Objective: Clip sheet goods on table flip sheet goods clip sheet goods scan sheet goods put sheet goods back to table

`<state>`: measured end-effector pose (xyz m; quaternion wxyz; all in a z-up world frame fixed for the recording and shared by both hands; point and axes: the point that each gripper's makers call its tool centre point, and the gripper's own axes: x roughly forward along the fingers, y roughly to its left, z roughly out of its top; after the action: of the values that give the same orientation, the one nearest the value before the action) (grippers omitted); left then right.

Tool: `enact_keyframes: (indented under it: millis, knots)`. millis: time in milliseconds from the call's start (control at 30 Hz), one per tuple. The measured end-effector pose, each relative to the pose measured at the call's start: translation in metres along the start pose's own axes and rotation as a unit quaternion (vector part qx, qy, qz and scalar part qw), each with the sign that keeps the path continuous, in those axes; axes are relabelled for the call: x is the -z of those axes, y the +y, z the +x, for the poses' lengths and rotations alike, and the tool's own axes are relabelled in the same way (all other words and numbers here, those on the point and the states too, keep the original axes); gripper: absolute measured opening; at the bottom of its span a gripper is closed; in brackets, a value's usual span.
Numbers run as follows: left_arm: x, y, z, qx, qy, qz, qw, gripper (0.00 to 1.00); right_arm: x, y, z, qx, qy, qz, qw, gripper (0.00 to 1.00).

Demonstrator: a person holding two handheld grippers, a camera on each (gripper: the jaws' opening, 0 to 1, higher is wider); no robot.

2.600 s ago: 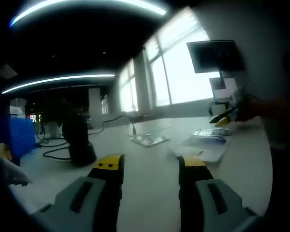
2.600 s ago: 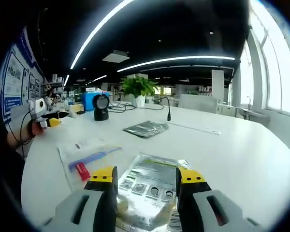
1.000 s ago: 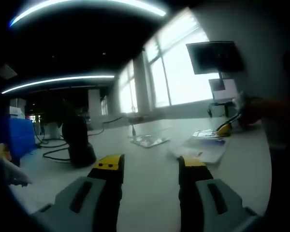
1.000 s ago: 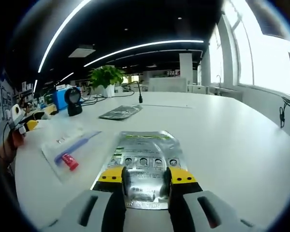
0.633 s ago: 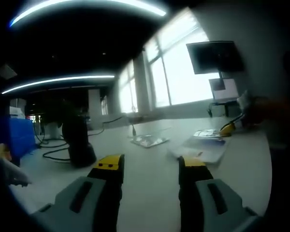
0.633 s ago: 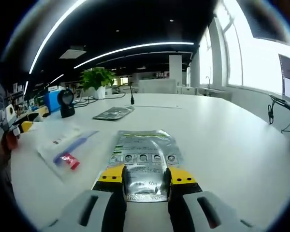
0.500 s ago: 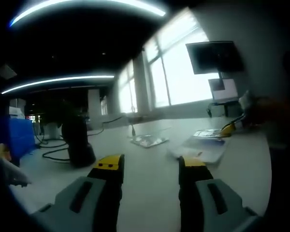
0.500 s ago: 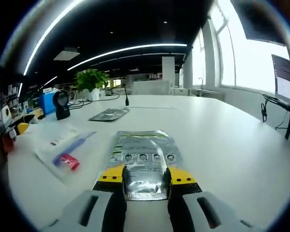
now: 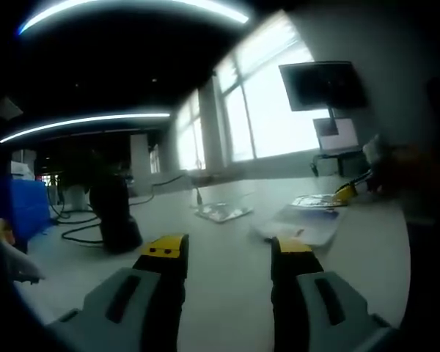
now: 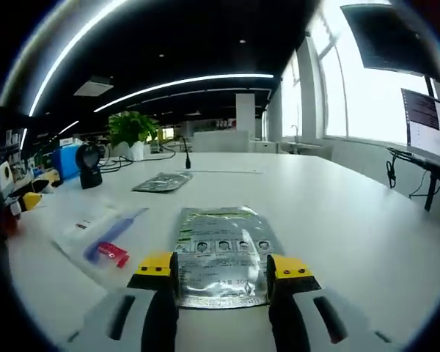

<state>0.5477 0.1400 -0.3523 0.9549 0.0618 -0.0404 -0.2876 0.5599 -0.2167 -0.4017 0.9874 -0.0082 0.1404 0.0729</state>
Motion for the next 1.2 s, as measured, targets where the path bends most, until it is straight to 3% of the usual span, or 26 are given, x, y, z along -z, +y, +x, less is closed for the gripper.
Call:
enact_keyframes:
  millis: [133, 333, 567, 733, 833, 1200]
  knots:
    - [0.000, 0.003, 0.000, -0.007, 0.000, -0.001, 1.0000, 0.37, -0.020, 0.002, 0.010, -0.028, -0.019, -0.031, 0.9989, 0.38]
    - [0.000, 0.003, 0.000, -0.008, -0.001, -0.001, 1.0000, 0.37, -0.026, 0.003, 0.031, -0.074, -0.020, -0.057, 0.9955, 0.38]
    - [-0.001, 0.002, 0.000, -0.006, -0.004, -0.002, 1.0000, 0.37, -0.018, -0.006, 0.060, -0.058, 0.004, -0.056, 0.9967, 0.36]
    - [-0.002, 0.003, -0.001, -0.006, -0.005, -0.003, 1.0000, 0.37, -0.009, -0.006, 0.069, -0.055, 0.021, -0.051, 0.9970, 0.35]
    - [-0.002, 0.002, -0.001, -0.005, -0.005, -0.003, 1.0000, 0.37, -0.006, -0.005, 0.069, -0.048, 0.027, -0.029, 0.9981, 0.35]
    - [-0.002, 0.001, -0.001, -0.003, -0.006, -0.001, 1.0000, 0.37, -0.004, -0.001, 0.061, 0.003, 0.021, -0.013, 0.9997, 0.37]
